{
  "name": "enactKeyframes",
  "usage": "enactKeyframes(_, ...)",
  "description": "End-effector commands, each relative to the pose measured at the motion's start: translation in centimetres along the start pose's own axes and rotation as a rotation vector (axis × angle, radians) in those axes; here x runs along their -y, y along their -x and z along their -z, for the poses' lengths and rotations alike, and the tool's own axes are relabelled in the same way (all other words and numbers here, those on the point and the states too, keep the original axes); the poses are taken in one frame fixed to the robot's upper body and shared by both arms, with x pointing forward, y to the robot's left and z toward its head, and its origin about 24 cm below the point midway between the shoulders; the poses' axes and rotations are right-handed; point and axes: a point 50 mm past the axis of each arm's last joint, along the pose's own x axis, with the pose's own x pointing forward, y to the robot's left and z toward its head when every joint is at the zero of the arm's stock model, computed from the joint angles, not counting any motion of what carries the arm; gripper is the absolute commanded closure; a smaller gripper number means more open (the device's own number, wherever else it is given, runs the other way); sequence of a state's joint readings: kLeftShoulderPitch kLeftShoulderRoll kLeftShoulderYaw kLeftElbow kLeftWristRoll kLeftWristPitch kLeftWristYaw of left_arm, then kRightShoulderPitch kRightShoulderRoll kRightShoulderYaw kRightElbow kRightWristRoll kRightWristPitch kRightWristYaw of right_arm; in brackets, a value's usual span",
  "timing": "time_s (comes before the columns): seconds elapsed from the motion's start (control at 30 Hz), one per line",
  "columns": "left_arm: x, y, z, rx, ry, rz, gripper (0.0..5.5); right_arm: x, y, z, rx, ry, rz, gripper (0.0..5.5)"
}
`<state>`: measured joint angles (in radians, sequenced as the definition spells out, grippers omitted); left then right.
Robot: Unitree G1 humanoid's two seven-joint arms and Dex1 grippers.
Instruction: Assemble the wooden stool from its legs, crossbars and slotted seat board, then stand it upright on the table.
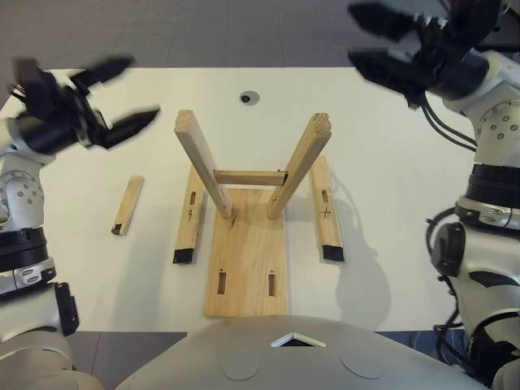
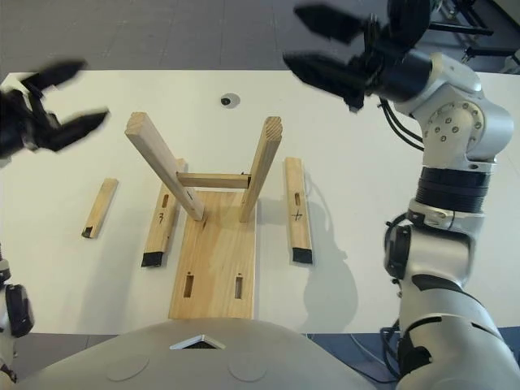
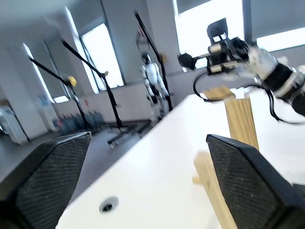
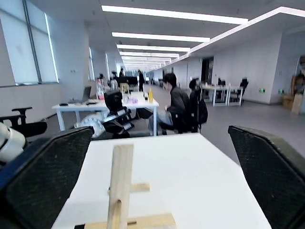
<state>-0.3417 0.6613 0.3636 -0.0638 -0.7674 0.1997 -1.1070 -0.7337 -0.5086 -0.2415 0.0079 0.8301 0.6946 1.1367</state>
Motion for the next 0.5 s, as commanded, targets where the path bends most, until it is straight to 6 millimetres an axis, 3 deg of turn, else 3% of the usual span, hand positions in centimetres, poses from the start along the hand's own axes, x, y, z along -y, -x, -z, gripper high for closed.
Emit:
enactKeyframes(0.03,0.8,-3.9,-5.9,0.470,0.003,-0.113,1.08,-2.8,-2.3,-0.1,0.027,0.046,-0.053,0.30)
enactKeyframes(0.1,2.3,-5.7,-6.2,0.477,0.009,-0.068,1.08,-3.7,-2.4,1.4,-0.038,0.069,-0.053,0.30)
enactKeyframes(0.17,3.4,-6.2,-5.0,0.385,0.021,-0.042,1.08,-3.6,-2.3,1.8,-0.063,0.091,-0.023,0.30)
enactKeyframes(0.3,4.3,-6.4,-3.6,0.276,0.060,-0.004,1.08,-3.5,-3.0,-0.2,-0.064,0.150,-0.028,0.30)
enactKeyframes(0.4,3.8,-6.6,-3.6,0.216,0.071,0.027,1.08,-3.7,-3.8,-1.6,-0.052,0.170,-0.059,0.30)
enactKeyframes(0.5,3.4,-7.2,-4.1,0.223,0.089,0.057,1.08,-4.1,-4.3,-1.4,-0.097,0.150,-0.087,0.30)
